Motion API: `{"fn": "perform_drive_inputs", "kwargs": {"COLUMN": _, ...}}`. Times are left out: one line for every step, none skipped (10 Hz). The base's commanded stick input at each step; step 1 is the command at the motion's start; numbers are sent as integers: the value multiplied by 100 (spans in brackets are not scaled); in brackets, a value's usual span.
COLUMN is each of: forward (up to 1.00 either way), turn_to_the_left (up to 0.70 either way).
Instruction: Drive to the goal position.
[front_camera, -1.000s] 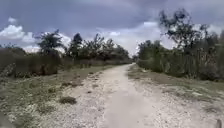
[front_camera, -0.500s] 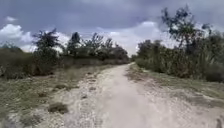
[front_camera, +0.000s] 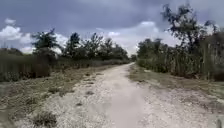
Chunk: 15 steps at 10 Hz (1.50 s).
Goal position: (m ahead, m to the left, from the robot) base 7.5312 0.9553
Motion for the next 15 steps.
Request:
{"fn": "perform_drive_inputs", "kwargs": {"forward": 50, "turn_to_the_left": 1}}
{"fn": "perform_drive_inputs", "kwargs": {"forward": 50, "turn_to_the_left": 1}}
{"fn": "perform_drive_inputs", "kwargs": {"forward": 50, "turn_to_the_left": 1}}
{"fn": "perform_drive_inputs", "kwargs": {"forward": 50, "turn_to_the_left": 1}}
{"fn": "perform_drive_inputs", "kwargs": {"forward": 50, "turn_to_the_left": 1}}
{"fn": "perform_drive_inputs", "kwargs": {"forward": 50, "turn_to_the_left": 1}}
{"fn": "perform_drive_inputs", "kwargs": {"forward": 50, "turn_to_the_left": 1}}
{"fn": "perform_drive_inputs", "kwargs": {"forward": 50, "turn_to_the_left": 1}}
{"fn": "perform_drive_inputs", "kwargs": {"forward": 50, "turn_to_the_left": 1}}
{"fn": "perform_drive_inputs", "kwargs": {"forward": 50, "turn_to_the_left": 1}}
{"fn": "perform_drive_inputs", "kwargs": {"forward": 50, "turn_to_the_left": 1}}
{"fn": "perform_drive_inputs", "kwargs": {"forward": 50, "turn_to_the_left": 1}}
{"fn": "perform_drive_inputs", "kwargs": {"forward": 50, "turn_to_the_left": 1}}
{"fn": "perform_drive_inputs", "kwargs": {"forward": 50, "turn_to_the_left": 1}}
{"fn": "perform_drive_inputs", "kwargs": {"forward": 50, "turn_to_the_left": 1}}
